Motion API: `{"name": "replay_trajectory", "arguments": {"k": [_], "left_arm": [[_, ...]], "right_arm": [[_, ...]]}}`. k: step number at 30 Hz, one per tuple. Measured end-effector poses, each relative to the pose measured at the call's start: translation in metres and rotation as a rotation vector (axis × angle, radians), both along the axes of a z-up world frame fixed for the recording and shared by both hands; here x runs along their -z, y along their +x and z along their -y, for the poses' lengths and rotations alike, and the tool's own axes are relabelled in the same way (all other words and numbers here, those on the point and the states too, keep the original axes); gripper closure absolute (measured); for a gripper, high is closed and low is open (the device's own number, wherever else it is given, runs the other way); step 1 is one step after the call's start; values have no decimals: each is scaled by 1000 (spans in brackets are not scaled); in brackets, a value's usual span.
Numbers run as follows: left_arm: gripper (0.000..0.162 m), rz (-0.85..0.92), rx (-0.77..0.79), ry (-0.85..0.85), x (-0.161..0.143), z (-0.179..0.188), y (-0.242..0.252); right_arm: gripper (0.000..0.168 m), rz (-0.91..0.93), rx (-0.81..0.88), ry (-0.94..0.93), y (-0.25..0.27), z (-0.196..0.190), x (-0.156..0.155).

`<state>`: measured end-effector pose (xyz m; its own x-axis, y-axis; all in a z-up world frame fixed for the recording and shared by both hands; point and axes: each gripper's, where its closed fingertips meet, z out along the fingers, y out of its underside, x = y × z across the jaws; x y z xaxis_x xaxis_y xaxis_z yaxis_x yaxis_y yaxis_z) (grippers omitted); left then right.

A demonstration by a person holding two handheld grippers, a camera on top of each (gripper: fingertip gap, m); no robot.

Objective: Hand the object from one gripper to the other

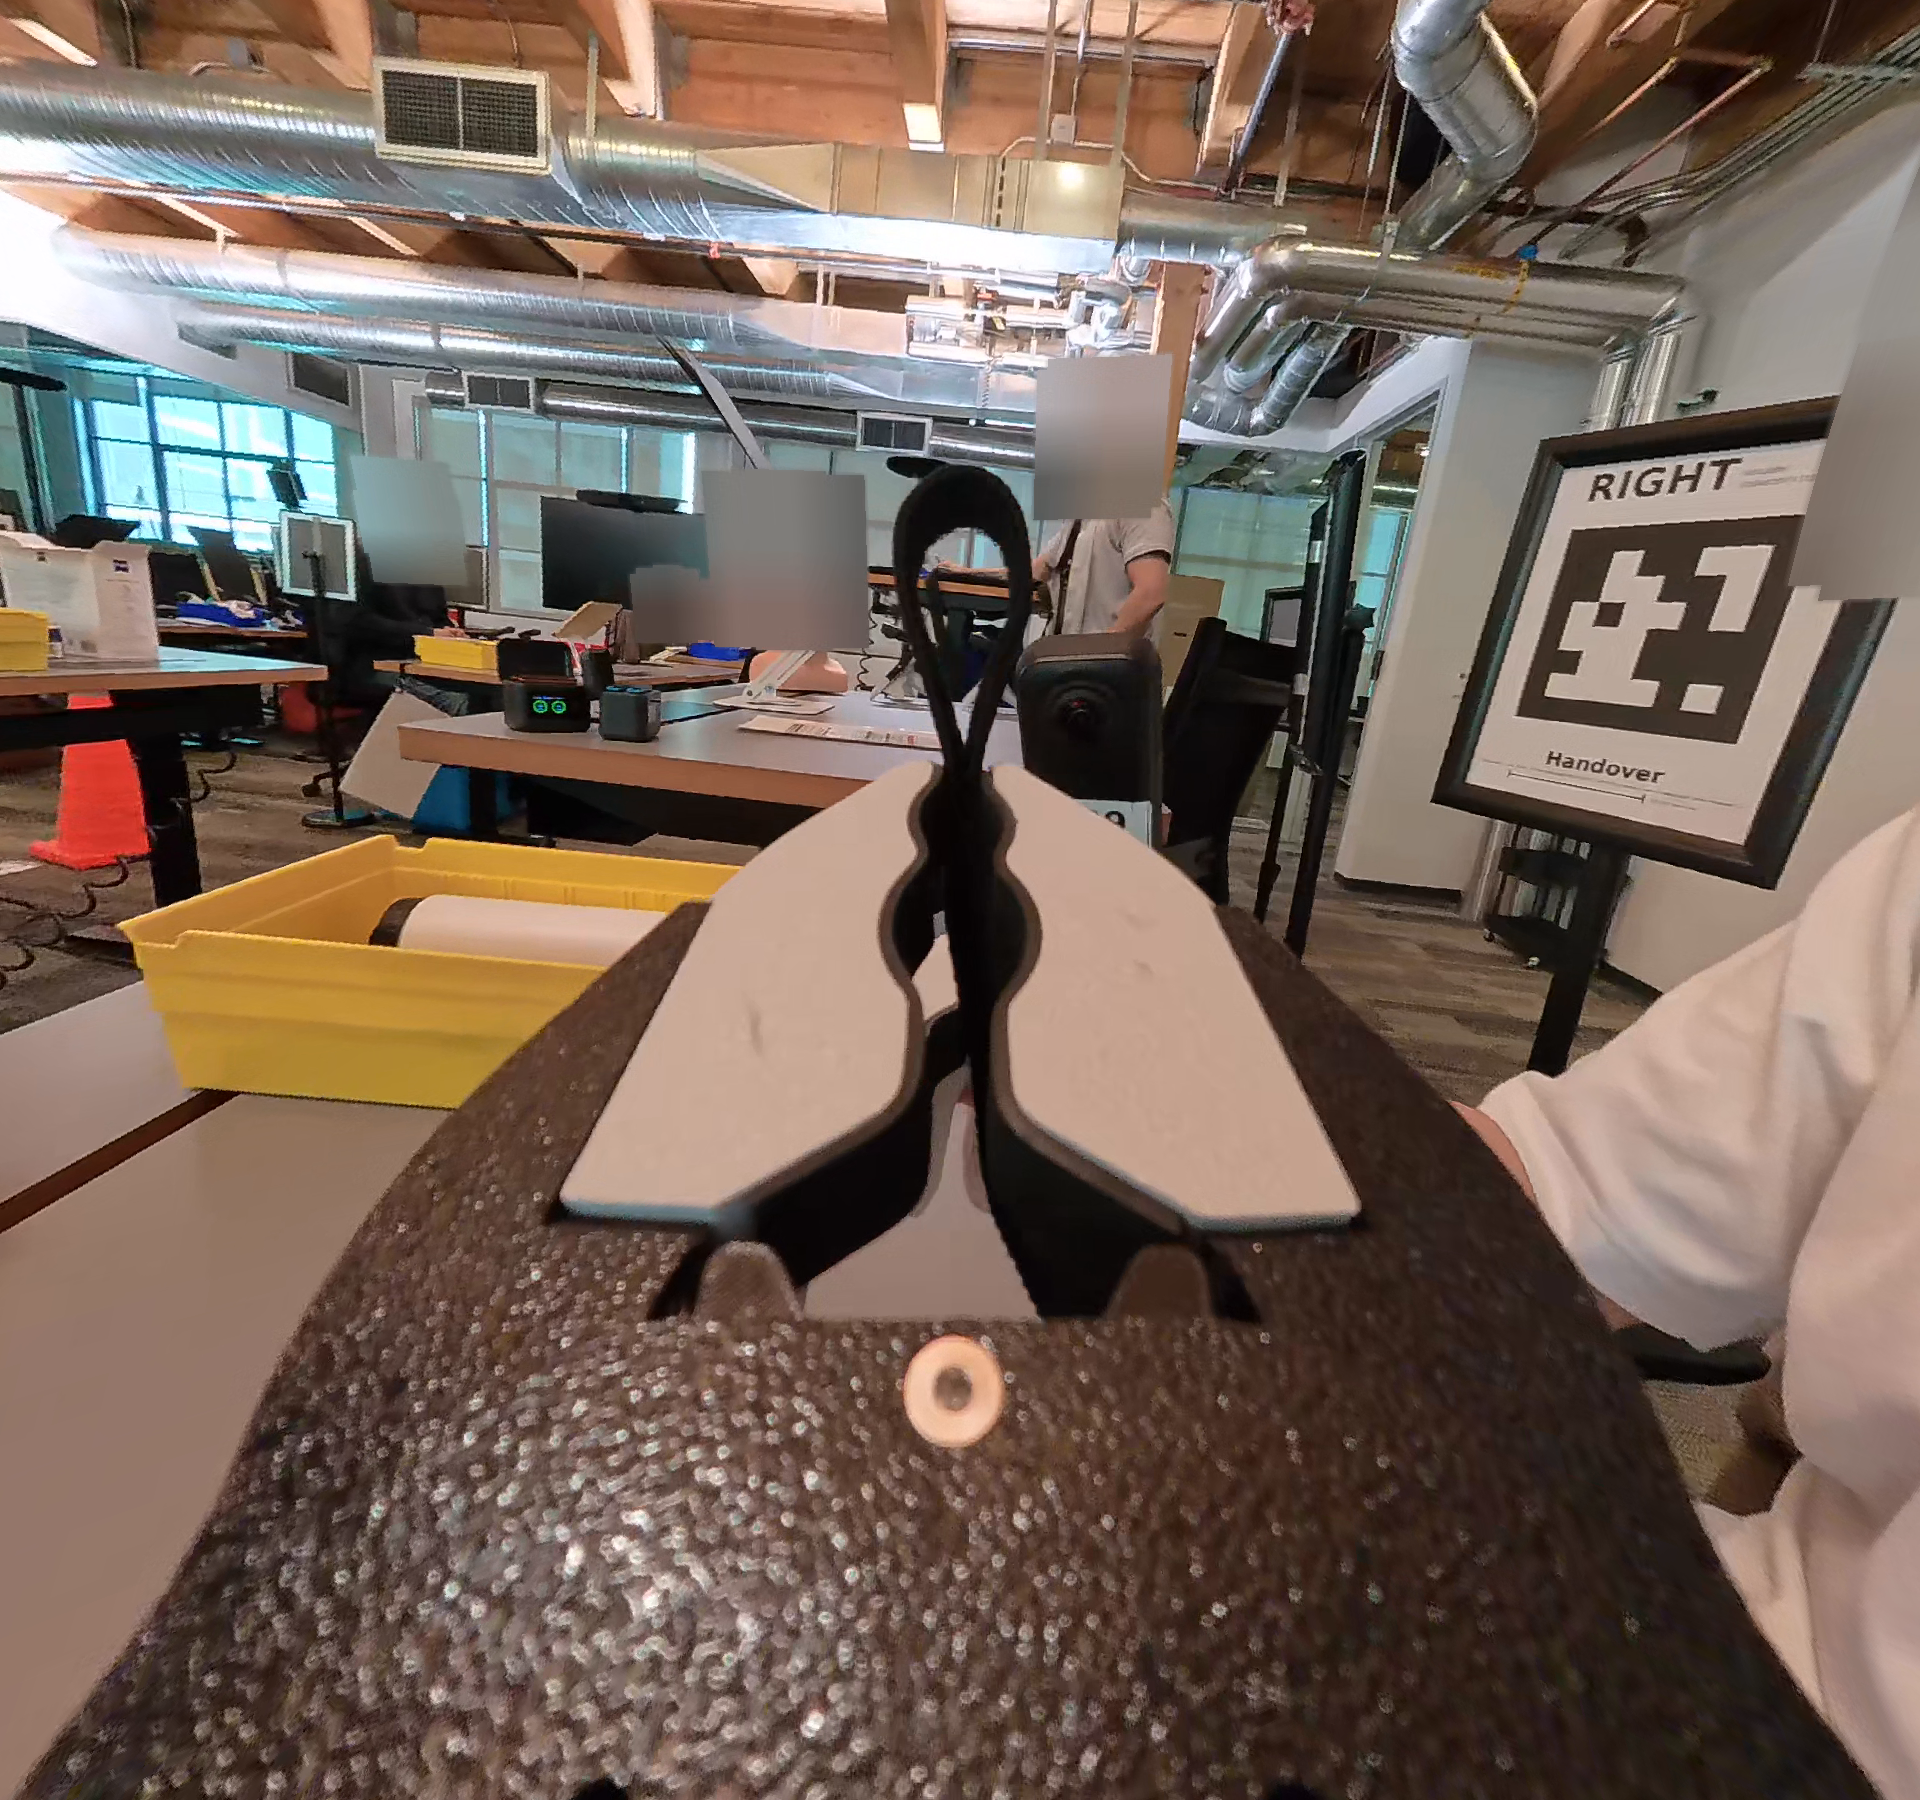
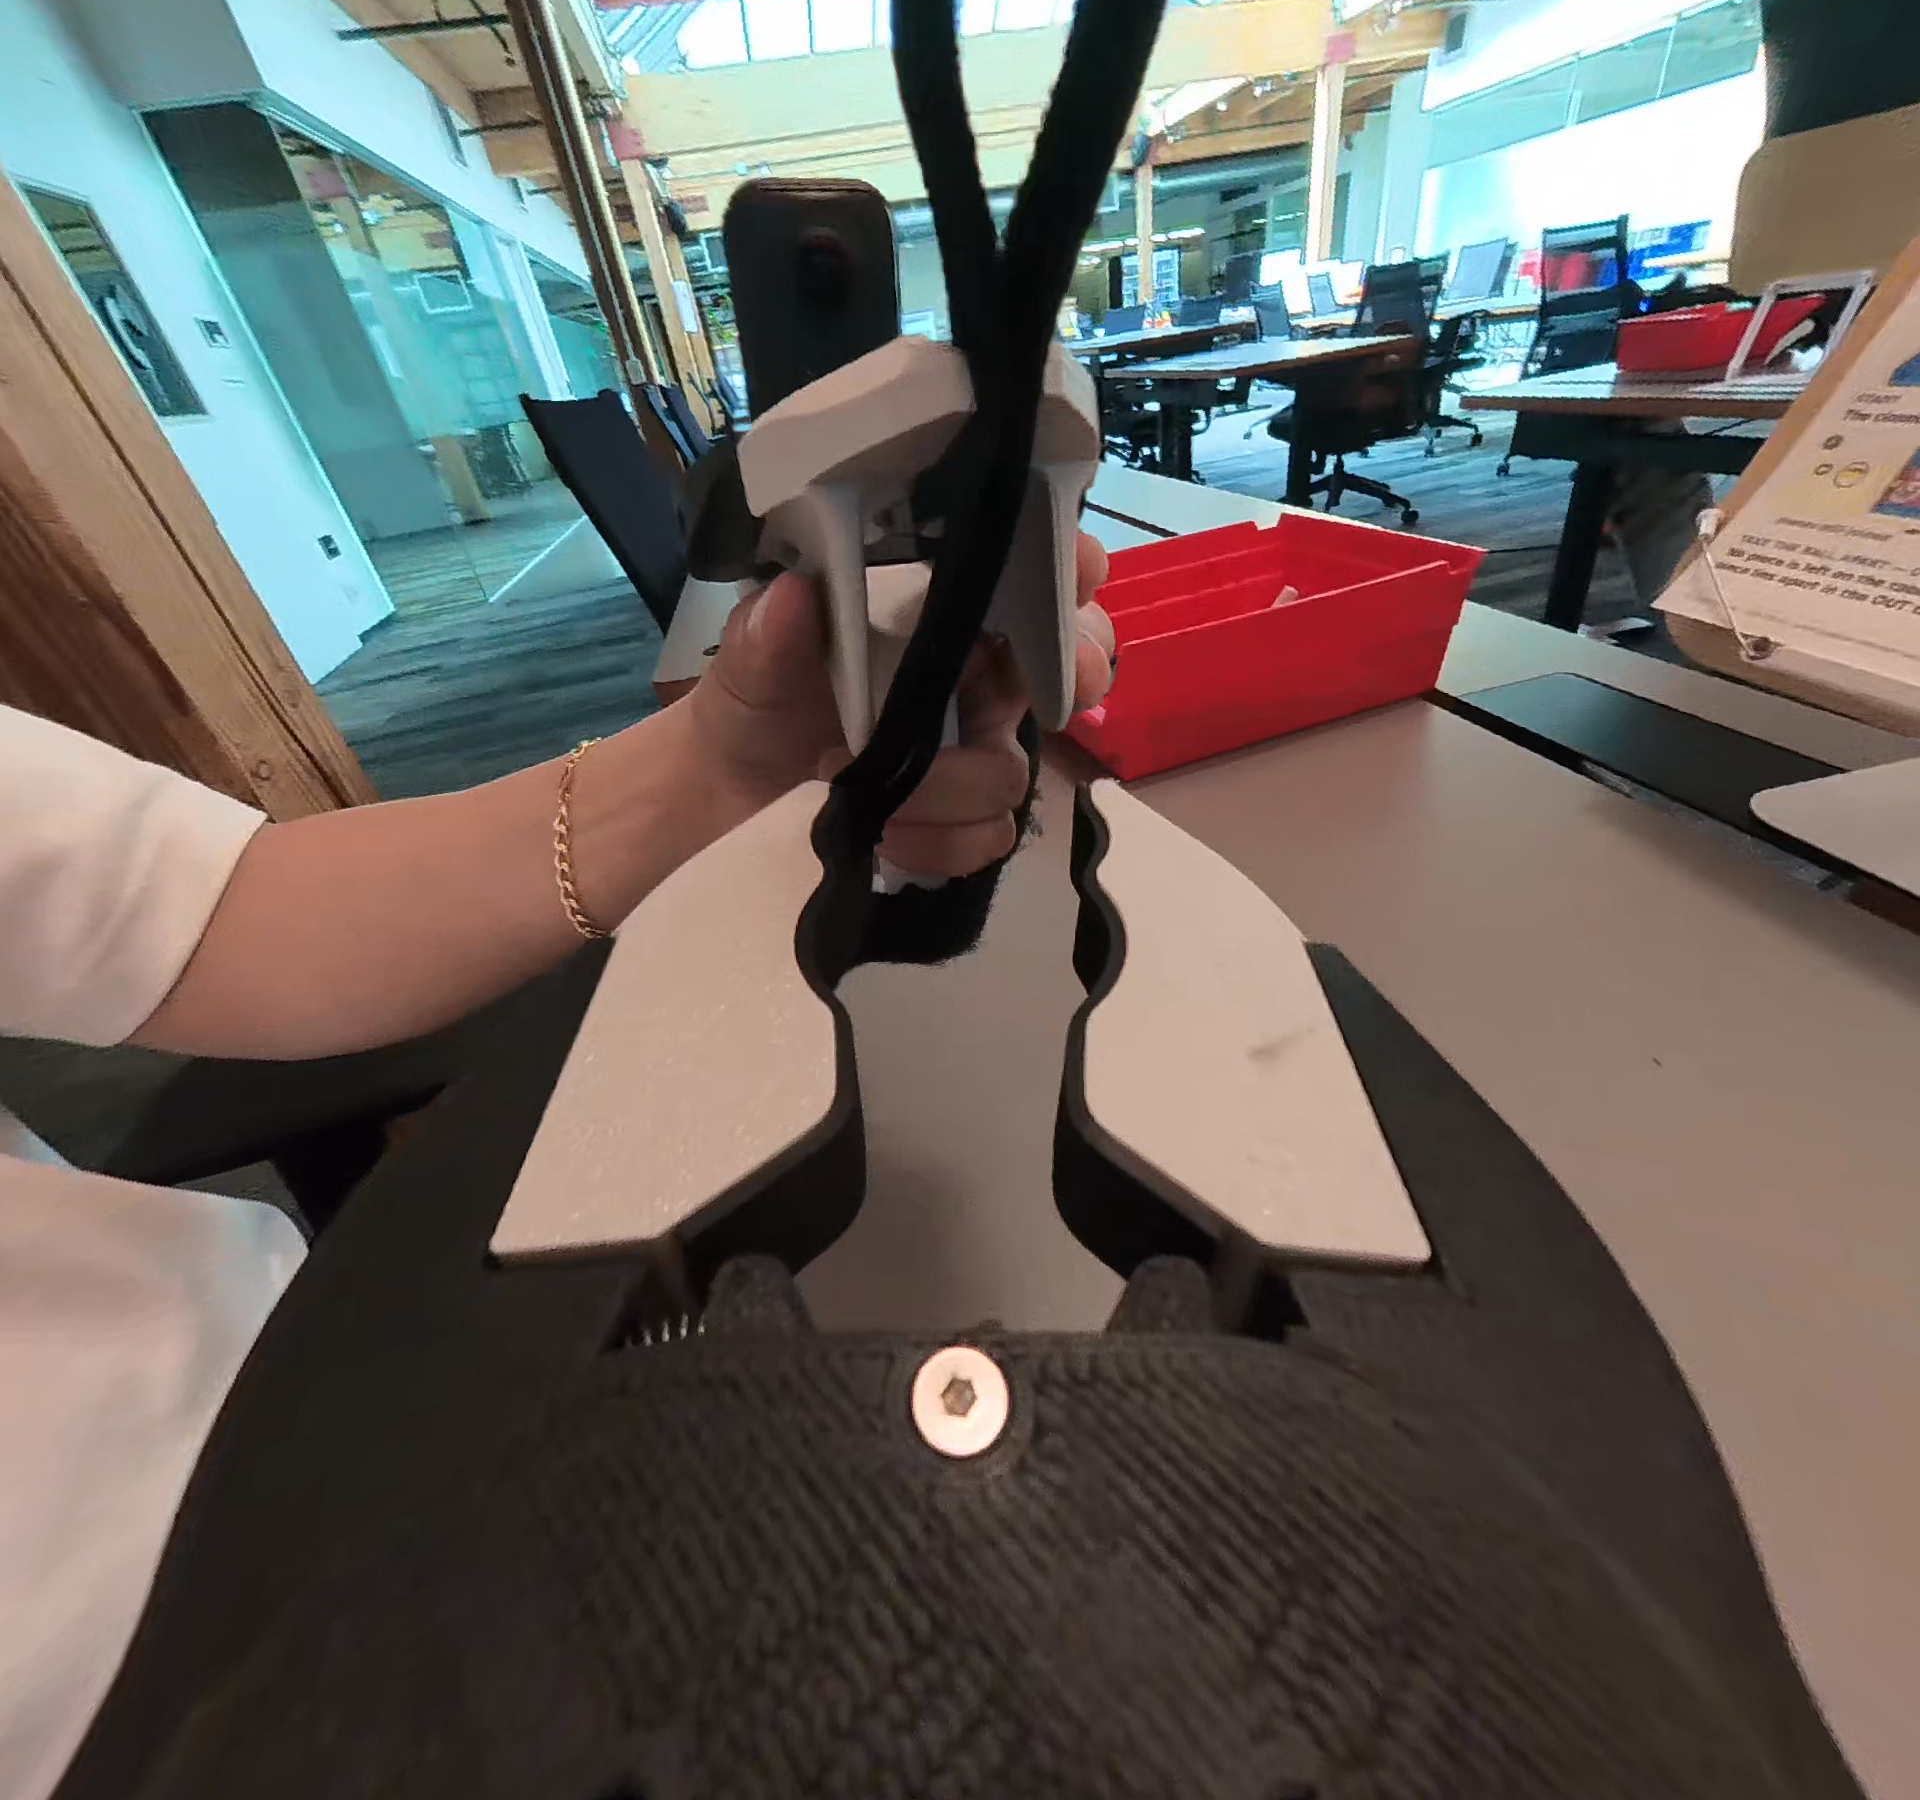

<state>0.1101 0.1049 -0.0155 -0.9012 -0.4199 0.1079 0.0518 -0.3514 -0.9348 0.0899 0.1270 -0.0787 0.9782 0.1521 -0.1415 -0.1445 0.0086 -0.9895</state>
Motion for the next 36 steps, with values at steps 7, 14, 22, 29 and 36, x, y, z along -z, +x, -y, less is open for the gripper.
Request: {"name": "replay_trajectory", "arguments": {"k": [7,14,22,29,36], "left_arm": [[157,23,-13,53,2,3,-1],[157,30,30,37,-1,13,-5],[154,-30,-24,105,12,4,-1],[117,23,-300,591,23,-19,-2],[119,-21,-397,1238,64,15,-4]], "right_arm": [[128,27,-47,-6,-3,5,2],[139,46,-26,-28,2,5,8],[164,105,41,-195,17,10,26],[164,362,413,-628,80,56,63],[164,449,495,-746,85,49,79]]}}
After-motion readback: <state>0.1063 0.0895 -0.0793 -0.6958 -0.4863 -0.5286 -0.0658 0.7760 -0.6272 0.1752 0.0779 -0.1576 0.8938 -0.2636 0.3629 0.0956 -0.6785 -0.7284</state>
